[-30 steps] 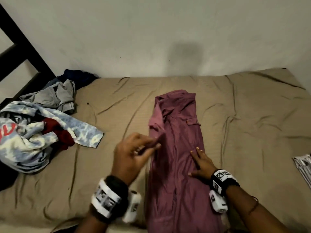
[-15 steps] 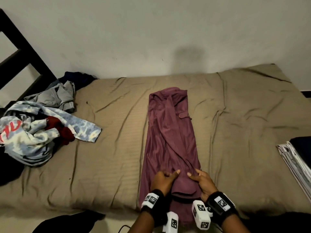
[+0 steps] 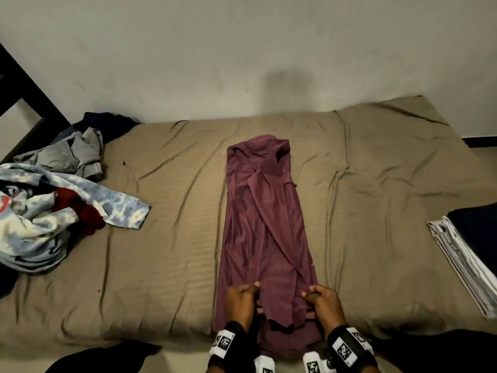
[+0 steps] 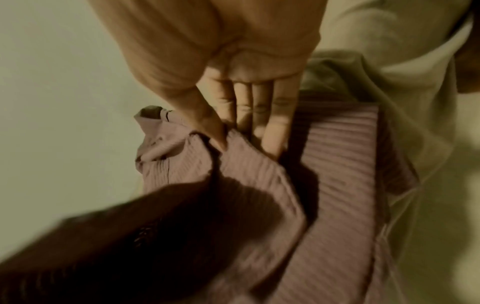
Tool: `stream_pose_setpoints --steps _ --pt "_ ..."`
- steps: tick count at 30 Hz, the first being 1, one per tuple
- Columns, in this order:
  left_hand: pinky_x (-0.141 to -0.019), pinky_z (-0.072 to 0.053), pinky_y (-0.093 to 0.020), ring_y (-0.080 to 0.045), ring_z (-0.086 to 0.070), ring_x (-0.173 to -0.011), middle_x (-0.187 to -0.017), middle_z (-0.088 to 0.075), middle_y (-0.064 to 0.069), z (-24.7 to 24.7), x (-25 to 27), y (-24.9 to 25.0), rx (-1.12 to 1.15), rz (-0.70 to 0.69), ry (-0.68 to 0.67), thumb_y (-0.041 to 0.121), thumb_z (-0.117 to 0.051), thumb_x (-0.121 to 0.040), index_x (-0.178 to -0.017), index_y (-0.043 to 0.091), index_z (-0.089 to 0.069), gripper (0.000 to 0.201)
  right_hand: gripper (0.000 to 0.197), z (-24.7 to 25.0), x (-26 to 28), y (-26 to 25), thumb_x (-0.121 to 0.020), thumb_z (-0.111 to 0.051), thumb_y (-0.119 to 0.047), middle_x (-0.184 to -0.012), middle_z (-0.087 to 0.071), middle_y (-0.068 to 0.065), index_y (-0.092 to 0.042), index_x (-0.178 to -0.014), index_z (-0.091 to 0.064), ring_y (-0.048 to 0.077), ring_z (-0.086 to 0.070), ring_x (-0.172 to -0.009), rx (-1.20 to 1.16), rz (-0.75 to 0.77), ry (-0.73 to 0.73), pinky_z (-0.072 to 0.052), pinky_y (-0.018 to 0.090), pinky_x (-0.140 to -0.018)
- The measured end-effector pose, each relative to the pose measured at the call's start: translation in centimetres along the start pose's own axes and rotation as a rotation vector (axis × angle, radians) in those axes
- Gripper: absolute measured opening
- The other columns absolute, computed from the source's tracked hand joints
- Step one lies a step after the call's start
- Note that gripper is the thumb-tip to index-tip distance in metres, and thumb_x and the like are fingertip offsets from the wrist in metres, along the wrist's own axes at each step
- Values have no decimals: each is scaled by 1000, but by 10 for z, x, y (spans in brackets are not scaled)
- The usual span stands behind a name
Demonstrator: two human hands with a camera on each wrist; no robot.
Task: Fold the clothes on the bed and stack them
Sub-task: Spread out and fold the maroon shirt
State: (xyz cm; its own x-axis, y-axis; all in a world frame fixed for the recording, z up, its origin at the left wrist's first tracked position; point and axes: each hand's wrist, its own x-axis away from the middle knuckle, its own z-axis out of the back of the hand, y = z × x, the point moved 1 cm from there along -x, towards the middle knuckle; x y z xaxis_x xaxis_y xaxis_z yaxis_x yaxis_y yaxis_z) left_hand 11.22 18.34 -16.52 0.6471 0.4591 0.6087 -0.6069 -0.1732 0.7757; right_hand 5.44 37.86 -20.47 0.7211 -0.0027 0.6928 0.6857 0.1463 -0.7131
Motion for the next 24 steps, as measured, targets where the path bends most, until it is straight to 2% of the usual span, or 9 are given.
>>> stream_pose_setpoints --steps 2,4,6,8,10,12,15,19,24 --pt "-46 -46 -27 -27 -67 -53 -50 -59 -1 1 4 -5 -186 -85 61 22 -69 -90 -51 13 -63 40 18 -1 7 -4 -86 -66 8 -66 -63 14 -6 -75 -60 26 -63 -62 103 -35 -35 -61 56 -66" --pt "-54 -45 -30 -28 -68 -60 -49 -58 2 2 7 -11 -461 -251 93 22 -74 -78 -60 13 -66 21 22 0 9 -11 -80 -66 1 -62 -63 6 -13 -68 -55 23 -64 -56 371 -16 -35 -61 43 -66" --pt "-55 -47 -31 -28 -70 -69 -70 -69 -2 1 3 -11 -686 -443 146 16 -80 -68 -77 19 -72 12 6 1 10 -31 -74 -57 -11 -78 -67 2 -16 -78 -58 25 -66 -71 750 122 87 -52 32 -66" --pt "-60 -55 -31 -26 -69 -86 -97 -69 -2 -7 -7 2 -856 -625 86 24 -87 -56 -101 20 -70 49 28 -13 -2 -59 -73 -50 -19 -101 -64 10 -12 -98 -61 34 -63 -94 972 442 234 -49 35 -75" --pt "-91 -58 -38 -33 -61 -120 -131 -60 -9 -22 -24 12 -1051 -752 -124 37 -91 -49 -130 13 -60 90 54 -45 -27 -85 -81 -47 -21 -136 -51 26 2 -130 -54 46 -51 -127 1091 778 225 -47 47 -100" --pt "-114 -40 -53 -38 -39 -144 -155 -42 -18 -36 -50 16 -1280 -794 -304 48 -93 -44 -151 3 -38 129 73 -83 -68 -109 -97 -46 -28 -166 -6 23 -3 -159 -16 40 -6 -154 1282 928 7 -17 49 -123" --pt "-107 -43 -62 -30 -33 -148 -160 -37 -18 -35 -85 14 -1459 -699 -389 69 -88 -32 -155 0 -25 154 82 -105 -148 -140 -98 -24 -64 -168 12 13 -18 -162 2 30 12 -154 1576 1040 -150 -6 54 -125" --pt "-93 -52 -64 -26 -47 -142 -164 -23 -23 -36 -105 0 -1413 -722 -261 51 -74 -72 -158 6 -26 108 123 -93 -215 -176 -63 2 -101 -166 16 18 -25 -160 13 34 6 -155 1730 848 -140 -1 53 -125" --pt "-89 -51 -68 -31 -59 -130 -146 -53 -23 -52 -98 -12 -1479 -700 -176 29 -39 -88 -152 8 -36 67 122 -97 -233 -209 -72 -5 -98 -165 1 28 -16 -162 -3 40 -5 -154 1810 964 -148 -6 56 -124"
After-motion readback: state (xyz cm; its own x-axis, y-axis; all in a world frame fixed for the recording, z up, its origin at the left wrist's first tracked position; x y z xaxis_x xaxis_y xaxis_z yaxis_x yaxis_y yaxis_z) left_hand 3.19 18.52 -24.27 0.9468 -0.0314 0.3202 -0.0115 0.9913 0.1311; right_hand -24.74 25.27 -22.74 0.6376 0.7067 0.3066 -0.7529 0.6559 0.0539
